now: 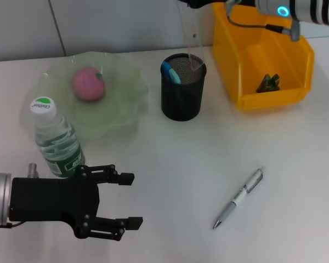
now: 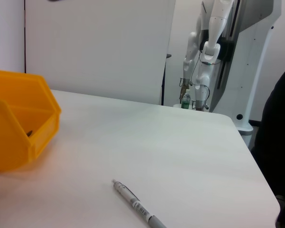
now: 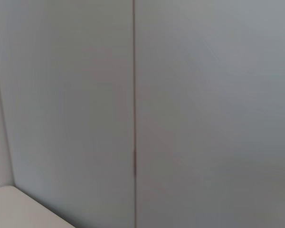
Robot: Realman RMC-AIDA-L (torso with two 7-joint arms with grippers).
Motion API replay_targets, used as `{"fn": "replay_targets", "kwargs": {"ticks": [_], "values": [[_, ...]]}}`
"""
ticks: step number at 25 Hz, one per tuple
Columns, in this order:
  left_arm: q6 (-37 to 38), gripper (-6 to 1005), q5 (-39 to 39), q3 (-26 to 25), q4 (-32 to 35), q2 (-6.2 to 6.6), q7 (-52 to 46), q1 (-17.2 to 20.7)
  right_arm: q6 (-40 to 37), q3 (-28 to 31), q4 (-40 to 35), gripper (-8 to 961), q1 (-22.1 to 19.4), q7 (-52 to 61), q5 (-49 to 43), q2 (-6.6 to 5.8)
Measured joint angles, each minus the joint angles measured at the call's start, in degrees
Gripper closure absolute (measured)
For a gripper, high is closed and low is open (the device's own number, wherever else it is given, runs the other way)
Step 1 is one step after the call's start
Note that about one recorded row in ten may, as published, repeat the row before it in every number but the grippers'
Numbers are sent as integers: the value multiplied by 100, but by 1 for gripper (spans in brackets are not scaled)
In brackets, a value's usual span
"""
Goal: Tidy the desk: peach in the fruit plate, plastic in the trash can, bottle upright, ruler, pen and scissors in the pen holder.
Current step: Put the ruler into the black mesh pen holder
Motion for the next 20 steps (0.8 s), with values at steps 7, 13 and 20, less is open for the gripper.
{"fn": "replay_targets", "kwargs": {"ticks": [7, 13, 20], "values": [[0, 165, -4, 15, -58, 0, 0, -37, 128, 82, 597, 573, -46, -1261, 1152, 0], [-1, 165, -3, 10, -79, 0, 0, -51, 207, 79, 795, 573, -54, -1627, 1346, 0], [-1, 165, -1, 18, -79, 0, 0, -52, 298, 85, 1419, 572, -22, -2767, 2486, 0]]}}
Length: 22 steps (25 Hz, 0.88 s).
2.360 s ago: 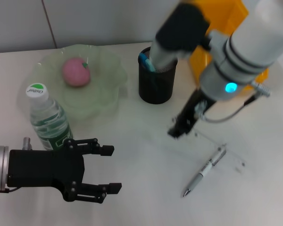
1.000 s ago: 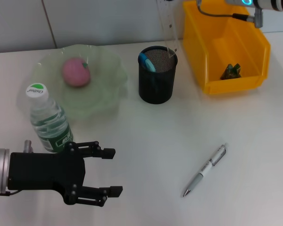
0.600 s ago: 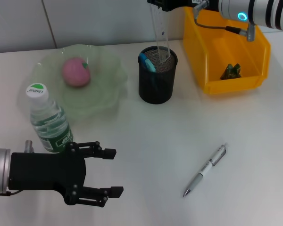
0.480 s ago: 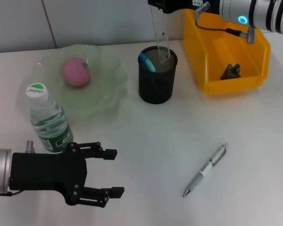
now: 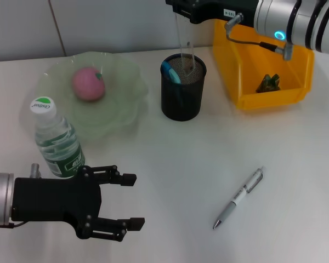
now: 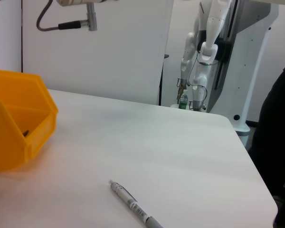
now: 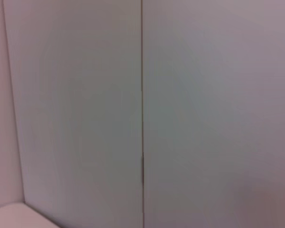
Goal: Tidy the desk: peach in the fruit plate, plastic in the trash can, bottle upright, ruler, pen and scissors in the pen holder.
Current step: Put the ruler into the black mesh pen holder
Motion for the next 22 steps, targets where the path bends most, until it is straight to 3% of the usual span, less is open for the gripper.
{"fn": "replay_targets", "kwargs": {"ticks": [6, 22], "values": [[0, 165, 2, 0, 0, 0, 13, 0, 1, -33, 475, 569, 16, -744, 734, -6], [1, 166, 7, -8, -45, 0, 60, 1, 2, 4, 980, 508, 31, -878, 809, -10]]}}
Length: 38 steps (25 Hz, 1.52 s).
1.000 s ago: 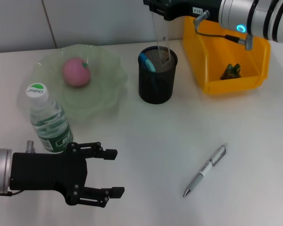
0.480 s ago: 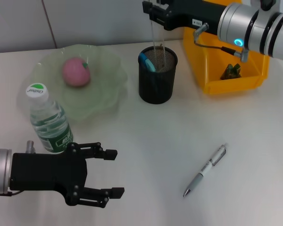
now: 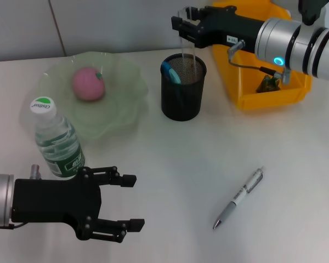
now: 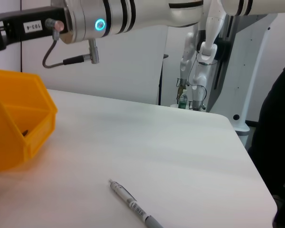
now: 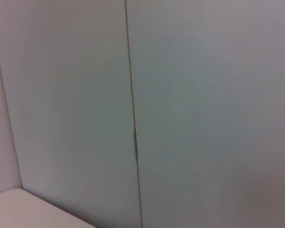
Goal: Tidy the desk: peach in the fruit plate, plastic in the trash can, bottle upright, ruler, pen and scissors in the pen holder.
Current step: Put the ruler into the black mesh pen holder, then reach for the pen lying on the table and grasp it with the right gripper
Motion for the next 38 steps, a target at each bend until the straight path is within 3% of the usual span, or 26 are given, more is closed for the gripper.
{"fn": "replay_targets", "kwargs": {"ticks": [13, 19, 29, 33, 38], "values": [[15, 166, 0, -3, -7, 0, 1, 17, -46, 52, 5, 459, -164, -7, 7, -8], [18, 166, 0, 5, -7, 0, 1, 17, -72, 69, -52, 230, -235, -8, 7, -3], [19, 167, 7, -2, -7, 9, 7, 3, -182, 88, -428, 213, -524, -7, 292, -1], [51, 167, 2, -13, -7, 10, 12, 1, -797, 407, -575, 211, -675, 29, 379, 1], [66, 167, -1, -17, -8, 16, 31, -1, -2393, 1112, -662, 210, -864, 62, 850, -13]]}}
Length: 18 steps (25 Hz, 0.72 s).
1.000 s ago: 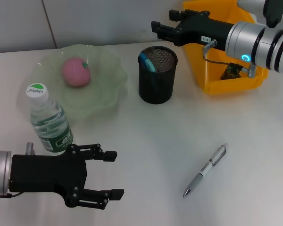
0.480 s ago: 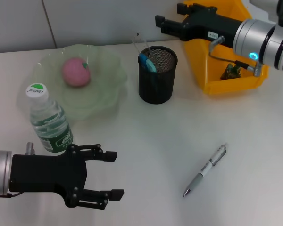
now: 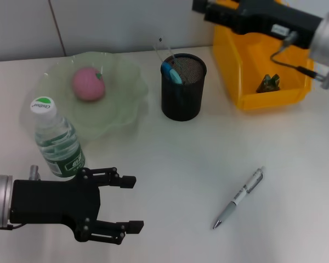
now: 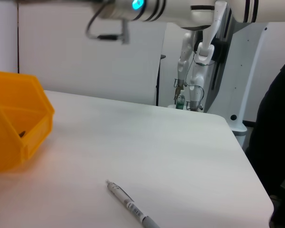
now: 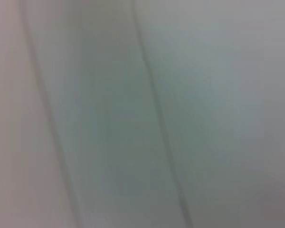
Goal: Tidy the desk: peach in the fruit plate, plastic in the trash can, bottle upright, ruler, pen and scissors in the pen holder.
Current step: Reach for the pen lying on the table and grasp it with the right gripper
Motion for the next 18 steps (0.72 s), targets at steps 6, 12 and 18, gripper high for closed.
{"fn": "replay_targets", "kwargs": {"ticks": [6, 12, 18], "values": [[41, 167, 0, -1, 1, -10, 56, -1, -2097, 939, -67, 210, -6, 408, 30, -176], [72, 167, -1, -1, 0, -17, 57, -1, -3244, 1055, -48, 211, 147, 1055, -278, -711], [86, 167, -11, -1, -5, -15, 13, 6, -4274, 1375, -161, 211, 569, 1616, -1459, -1009]]}}
